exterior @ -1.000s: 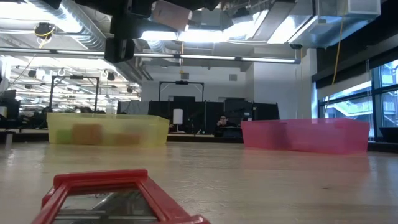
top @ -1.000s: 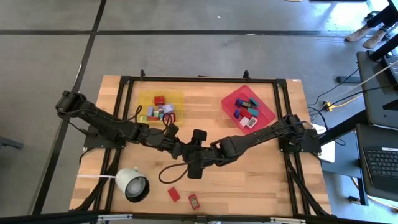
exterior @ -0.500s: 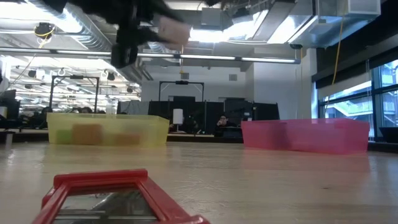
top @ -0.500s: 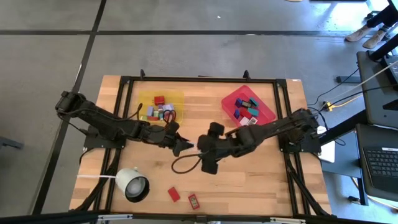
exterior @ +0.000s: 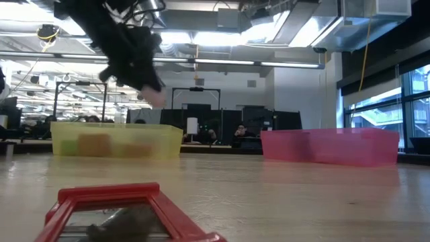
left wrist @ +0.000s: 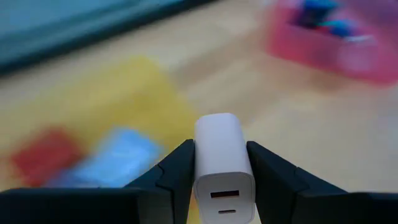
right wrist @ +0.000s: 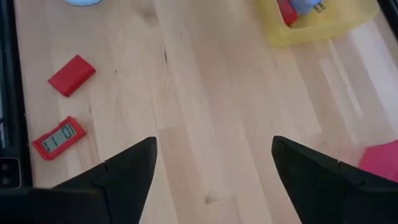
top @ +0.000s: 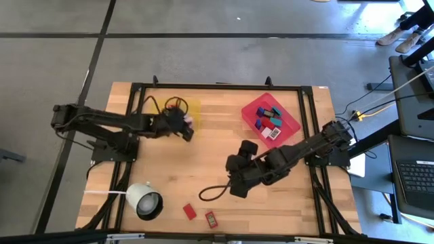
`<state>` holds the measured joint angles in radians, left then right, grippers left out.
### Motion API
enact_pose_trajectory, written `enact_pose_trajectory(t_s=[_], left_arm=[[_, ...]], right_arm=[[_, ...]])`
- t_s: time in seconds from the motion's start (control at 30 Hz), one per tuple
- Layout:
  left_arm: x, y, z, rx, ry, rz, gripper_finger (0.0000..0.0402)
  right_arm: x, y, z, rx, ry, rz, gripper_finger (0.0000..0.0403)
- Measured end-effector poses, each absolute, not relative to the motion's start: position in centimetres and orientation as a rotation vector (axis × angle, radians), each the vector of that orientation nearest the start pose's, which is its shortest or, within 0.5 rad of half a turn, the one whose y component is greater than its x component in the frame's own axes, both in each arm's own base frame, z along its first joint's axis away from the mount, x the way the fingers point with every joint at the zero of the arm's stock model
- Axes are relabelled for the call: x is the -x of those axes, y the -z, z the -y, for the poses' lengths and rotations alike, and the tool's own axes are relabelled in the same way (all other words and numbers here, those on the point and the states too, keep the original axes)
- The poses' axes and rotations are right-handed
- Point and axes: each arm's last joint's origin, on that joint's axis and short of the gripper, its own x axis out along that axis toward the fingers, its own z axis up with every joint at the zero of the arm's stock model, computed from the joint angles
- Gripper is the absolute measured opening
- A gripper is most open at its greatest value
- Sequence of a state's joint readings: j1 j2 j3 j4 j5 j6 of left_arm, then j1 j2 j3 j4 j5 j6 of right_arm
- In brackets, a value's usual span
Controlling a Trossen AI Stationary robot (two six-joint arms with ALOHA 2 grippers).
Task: Pick & Place Office items
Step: Put the pink charger adapter into the yellow bin, then put the left red digital clock into the pink bin
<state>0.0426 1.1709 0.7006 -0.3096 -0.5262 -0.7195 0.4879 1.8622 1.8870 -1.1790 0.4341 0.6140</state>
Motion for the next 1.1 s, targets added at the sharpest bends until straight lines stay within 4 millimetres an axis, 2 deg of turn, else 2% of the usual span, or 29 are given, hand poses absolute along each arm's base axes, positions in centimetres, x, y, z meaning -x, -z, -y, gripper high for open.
enact_pose_trajectory(t_s=[0.1, 0.27, 0.4, 0.57, 0.87, 1.0, 1.1], left_arm=[[-21.3, -21.9, -3.5, 0.384, -0.914, -0.627, 0.0130], [-18.9, -19.6, -4.3, 0.352, -1.105, -0.760, 0.0130], [-17.9, -17.8, -4.5, 0.375, -1.154, -0.783, 0.0130], [-17.2, -16.6, -4.5, 0.367, -1.170, -0.801, 0.0137], [-17.8, -17.4, -4.6, 0.304, -1.133, -0.813, 0.0192], [-18.6, -18.9, -4.7, 0.260, -1.085, -0.808, 0.0211], [-19.6, -20.5, -4.6, 0.248, -0.973, -0.828, 0.0216]], right_arm=[[-33.7, -33.7, -16.9, -0.030, 0.268, -0.978, 0.0322], [-33.7, -33.7, -16.9, -0.032, 0.279, -0.970, 0.0322], [-33.7, -33.7, -16.9, -0.032, 0.279, -0.969, 0.0322], [-33.8, -33.7, -16.9, -0.031, 0.282, -0.965, 0.0322], [-33.8, -33.7, -16.9, -0.025, 0.293, -0.958, 0.0322], [-33.8, -33.7, -16.9, -0.025, 0.292, -0.958, 0.0322], [-33.7, -33.7, -17.1, -0.046, 0.298, -0.954, 0.0322]])
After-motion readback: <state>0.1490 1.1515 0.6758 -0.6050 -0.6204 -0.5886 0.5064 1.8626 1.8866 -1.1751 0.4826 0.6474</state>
